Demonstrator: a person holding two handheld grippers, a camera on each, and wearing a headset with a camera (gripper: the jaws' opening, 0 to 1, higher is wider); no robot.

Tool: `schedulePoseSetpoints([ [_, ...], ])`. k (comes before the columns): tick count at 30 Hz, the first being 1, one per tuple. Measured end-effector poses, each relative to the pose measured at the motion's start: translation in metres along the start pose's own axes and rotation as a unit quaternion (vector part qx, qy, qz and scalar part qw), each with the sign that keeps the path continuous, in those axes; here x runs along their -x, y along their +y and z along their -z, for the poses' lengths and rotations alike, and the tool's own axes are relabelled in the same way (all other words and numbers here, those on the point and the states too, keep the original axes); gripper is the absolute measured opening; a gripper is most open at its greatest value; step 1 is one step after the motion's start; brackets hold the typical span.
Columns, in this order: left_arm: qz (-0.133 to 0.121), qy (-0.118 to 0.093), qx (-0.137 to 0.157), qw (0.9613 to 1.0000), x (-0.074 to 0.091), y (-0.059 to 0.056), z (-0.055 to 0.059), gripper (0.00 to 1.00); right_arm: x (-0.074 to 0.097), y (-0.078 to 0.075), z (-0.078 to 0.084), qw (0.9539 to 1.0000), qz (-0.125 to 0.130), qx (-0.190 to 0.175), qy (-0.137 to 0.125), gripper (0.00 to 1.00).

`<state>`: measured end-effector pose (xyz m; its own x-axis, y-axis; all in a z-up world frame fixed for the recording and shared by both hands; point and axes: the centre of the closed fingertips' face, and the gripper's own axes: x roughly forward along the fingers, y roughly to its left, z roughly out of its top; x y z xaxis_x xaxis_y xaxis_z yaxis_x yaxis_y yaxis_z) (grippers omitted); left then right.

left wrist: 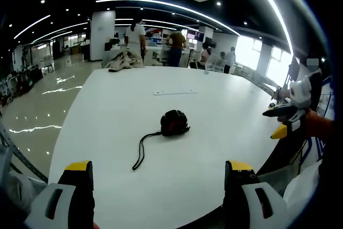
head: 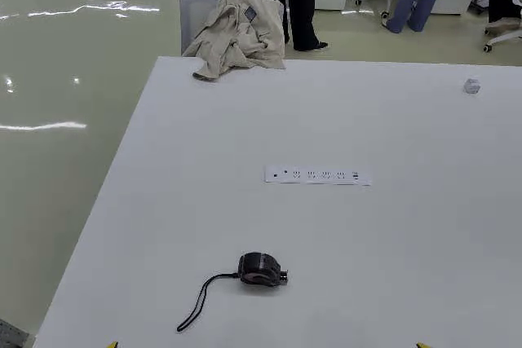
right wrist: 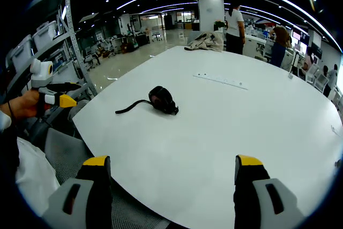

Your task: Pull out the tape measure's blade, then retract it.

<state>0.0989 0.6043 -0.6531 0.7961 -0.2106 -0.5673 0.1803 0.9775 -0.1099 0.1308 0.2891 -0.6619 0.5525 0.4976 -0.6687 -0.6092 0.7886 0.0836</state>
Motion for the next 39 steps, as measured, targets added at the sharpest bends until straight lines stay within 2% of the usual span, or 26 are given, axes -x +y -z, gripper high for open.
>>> schedulePoseSetpoints([
  [7,-0.007,-0.011,-0.003,0.9999,0.0,0.004,-0.008,1.0,0.0,0.0,-0.003,1.0,-0.002,0.002,-0.001,0.99],
  [15,-0.002,-0.005,-0.01,0.9999,-0.006,0.004,-0.007,1.0,-0.002,0.0,-0.004,1.0,-0.004,0.003,0.002,0.99],
  [23,0.01,0.0,-0.019,0.9998,-0.015,-0.002,-0.008,1.0,-0.006,-0.003,-0.003,0.9999,-0.004,0.006,0.008,0.99],
  [29,0.015,-0.005,-0.029,0.9994,-0.021,-0.003,-0.019,1.0,-0.012,-0.004,-0.005,0.9999,-0.006,0.006,0.006,0.98],
  [39,0.024,-0.005,-0.042,0.9988,-0.036,-0.004,-0.023,1.0,-0.025,-0.003,-0.009,0.9997,-0.018,0.016,0.008,0.97],
])
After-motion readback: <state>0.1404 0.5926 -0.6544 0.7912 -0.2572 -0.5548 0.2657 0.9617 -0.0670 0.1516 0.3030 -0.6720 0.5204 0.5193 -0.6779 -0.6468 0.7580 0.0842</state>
